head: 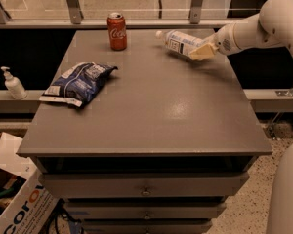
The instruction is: Move blue plastic bottle near blue chip bag
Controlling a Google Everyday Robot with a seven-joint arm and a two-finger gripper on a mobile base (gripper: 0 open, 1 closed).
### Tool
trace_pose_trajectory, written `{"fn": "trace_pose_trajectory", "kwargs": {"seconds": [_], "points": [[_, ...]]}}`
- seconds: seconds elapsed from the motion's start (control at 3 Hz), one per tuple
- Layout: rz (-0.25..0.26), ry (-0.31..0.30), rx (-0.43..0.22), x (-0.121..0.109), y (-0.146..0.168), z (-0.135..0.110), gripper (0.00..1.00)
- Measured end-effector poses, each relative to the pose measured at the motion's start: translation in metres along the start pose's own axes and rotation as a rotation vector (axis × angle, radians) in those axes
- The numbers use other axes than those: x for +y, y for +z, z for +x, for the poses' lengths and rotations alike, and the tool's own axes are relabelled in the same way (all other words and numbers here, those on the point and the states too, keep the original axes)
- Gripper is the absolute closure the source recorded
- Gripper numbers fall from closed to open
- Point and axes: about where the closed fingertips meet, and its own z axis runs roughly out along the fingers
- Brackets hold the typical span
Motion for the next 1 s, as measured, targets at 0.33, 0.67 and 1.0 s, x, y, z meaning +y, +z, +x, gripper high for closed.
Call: {"fn": "trace_pose_trajectory", "kwargs": {"seconds": [0.33, 0.67, 1.0], "points": [[-0.131, -0.027, -0.03, 0.049, -0.02, -0.01, 1.0], [-0.294, -0.086, -0.031, 0.121, -0.029, -0.012, 1.0], [-0.302, -0.094, -0.027, 0.125, -0.027, -0.012, 1.0]]}}
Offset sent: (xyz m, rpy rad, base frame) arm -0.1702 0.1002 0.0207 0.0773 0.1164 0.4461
